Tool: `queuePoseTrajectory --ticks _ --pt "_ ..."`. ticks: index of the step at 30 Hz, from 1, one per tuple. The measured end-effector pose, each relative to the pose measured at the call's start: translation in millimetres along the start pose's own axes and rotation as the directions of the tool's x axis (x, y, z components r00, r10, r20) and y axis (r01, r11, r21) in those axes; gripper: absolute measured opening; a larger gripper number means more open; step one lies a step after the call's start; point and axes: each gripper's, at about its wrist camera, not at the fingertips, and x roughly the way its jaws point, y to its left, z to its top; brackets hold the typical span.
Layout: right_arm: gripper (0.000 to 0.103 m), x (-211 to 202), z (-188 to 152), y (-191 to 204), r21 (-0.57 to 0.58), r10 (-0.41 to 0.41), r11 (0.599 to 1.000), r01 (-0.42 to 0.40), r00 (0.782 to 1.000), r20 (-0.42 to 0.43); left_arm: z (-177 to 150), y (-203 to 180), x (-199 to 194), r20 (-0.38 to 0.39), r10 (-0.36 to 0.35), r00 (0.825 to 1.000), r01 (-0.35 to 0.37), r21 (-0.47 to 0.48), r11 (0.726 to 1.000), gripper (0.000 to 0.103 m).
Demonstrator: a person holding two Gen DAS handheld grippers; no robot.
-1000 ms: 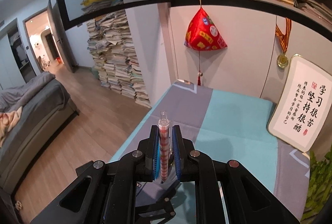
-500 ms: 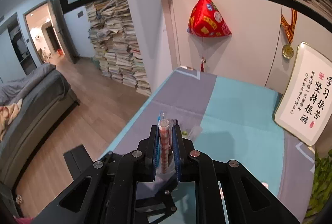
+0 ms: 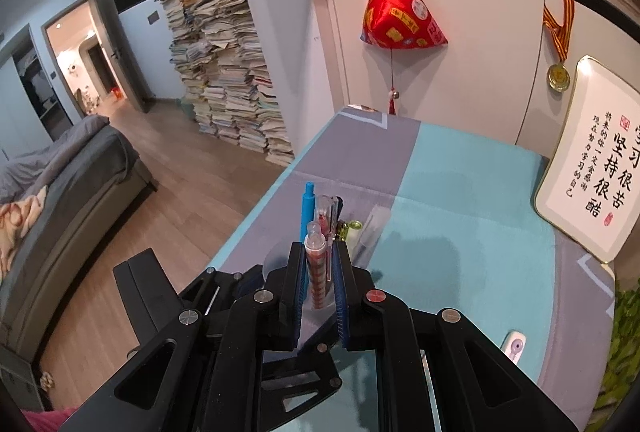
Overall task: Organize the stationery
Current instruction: 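Lift the checkered pencil with the right gripper and lower it into the cup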
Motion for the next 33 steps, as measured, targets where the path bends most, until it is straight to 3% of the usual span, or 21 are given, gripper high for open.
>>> queuePoseTrajectory --ticks 20,33 --pt "0.014 -2.2 -2.1 -5.8 0.053 0.056 0.997 -0.055 0.998 -0.024 -0.6 -0.2 -0.1 -0.001 -0.001 1.0 0.001 0.0 1.0 0.07" --pt "0.014 -11.2 -3.6 -21.4 0.101 0.039 0.994 -0.039 0.999 -0.001 -0.1 0.1 -0.1 -0.001 -0.001 1.0 0.001 0.0 1.0 0.07"
